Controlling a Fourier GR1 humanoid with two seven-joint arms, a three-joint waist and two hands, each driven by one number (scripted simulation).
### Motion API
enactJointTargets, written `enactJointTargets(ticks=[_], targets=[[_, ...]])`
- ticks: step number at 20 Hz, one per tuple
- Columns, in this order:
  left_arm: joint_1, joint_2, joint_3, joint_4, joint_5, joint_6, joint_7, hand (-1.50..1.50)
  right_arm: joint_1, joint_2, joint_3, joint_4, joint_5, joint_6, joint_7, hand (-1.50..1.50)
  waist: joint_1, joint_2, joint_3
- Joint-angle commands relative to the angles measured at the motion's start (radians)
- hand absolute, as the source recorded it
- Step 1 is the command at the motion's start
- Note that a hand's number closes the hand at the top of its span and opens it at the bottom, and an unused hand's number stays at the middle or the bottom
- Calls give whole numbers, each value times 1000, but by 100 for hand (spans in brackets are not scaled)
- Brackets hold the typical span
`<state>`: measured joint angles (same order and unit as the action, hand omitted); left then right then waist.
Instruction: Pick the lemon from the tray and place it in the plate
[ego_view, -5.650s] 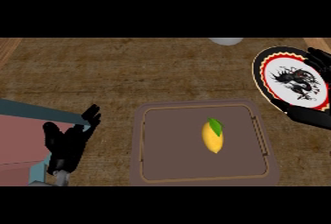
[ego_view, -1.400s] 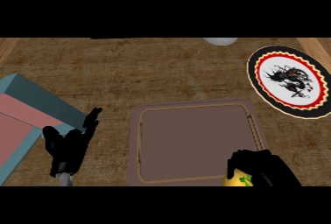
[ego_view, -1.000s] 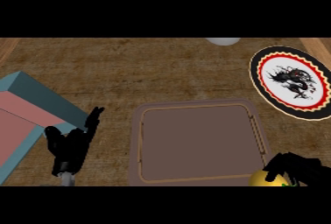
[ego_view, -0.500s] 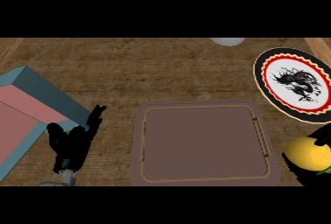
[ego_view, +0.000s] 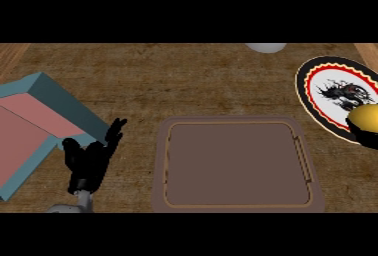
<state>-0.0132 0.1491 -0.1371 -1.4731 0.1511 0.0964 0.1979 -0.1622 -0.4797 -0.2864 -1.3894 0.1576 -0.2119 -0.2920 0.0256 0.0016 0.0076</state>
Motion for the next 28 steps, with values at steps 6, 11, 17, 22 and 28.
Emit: enactJointTargets(ticks=[6,11,17,22,28], targets=[[-39,-7,-7,38,-14,-1,61,0,-400,-103,-83,633,18,8,-235,150,20,13,-4],[-6,6,8,59,0,-46,-4,0,-528,-161,-114,870,38,9,-317,150,34,20,-4],[-32,-11,-19,48,-1,-53,16,0,-528,-183,52,1013,223,60,-165,-150,73,39,-2],[-60,-26,-26,34,-20,-20,53,0,-588,-186,11,1098,178,180,-276,-150,64,36,2],[-3,-8,-7,57,-17,-41,-10,0,-601,-172,-141,1128,22,261,-436,-150,43,32,2]])
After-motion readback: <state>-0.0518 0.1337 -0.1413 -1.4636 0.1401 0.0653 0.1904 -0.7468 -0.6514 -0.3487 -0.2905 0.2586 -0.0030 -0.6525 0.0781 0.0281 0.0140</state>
